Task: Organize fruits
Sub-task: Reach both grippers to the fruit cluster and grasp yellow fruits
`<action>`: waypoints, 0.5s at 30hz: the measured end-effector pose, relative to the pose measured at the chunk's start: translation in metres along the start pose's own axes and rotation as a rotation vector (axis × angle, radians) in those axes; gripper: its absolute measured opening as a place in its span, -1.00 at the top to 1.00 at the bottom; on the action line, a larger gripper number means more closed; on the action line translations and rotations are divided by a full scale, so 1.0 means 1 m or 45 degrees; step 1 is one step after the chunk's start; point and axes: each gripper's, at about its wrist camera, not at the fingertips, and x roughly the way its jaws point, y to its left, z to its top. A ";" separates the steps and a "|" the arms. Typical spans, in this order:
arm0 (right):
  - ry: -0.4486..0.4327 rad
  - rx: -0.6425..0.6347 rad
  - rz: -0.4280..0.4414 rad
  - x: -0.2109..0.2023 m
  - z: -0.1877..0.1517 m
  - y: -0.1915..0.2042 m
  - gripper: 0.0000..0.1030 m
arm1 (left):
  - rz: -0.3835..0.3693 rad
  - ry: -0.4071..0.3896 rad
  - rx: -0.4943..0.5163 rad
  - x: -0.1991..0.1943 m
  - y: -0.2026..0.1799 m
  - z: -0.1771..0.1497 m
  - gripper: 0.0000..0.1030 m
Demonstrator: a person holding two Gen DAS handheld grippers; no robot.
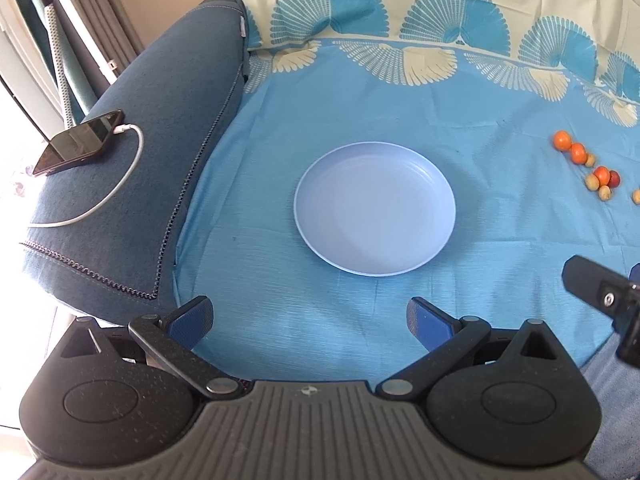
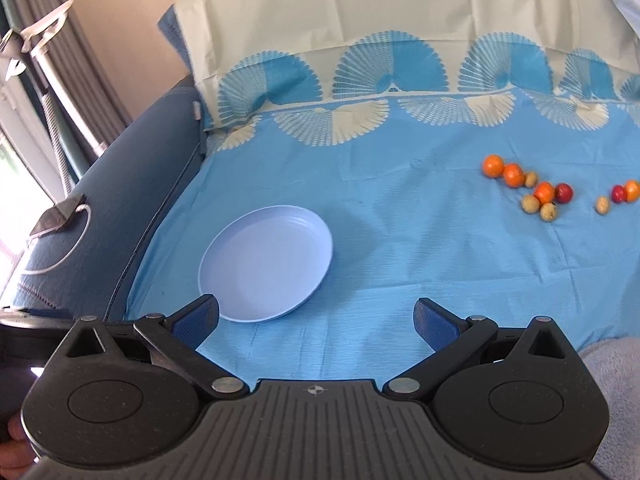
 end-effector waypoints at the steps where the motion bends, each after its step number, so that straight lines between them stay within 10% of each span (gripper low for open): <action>1: -0.001 0.022 -0.009 0.000 0.001 -0.006 -0.99 | -0.002 0.004 0.009 0.001 -0.004 0.001 -0.99; 15: -0.018 0.285 -0.101 0.003 0.011 -0.096 -0.99 | -0.040 0.040 0.169 0.013 -0.083 0.025 -0.99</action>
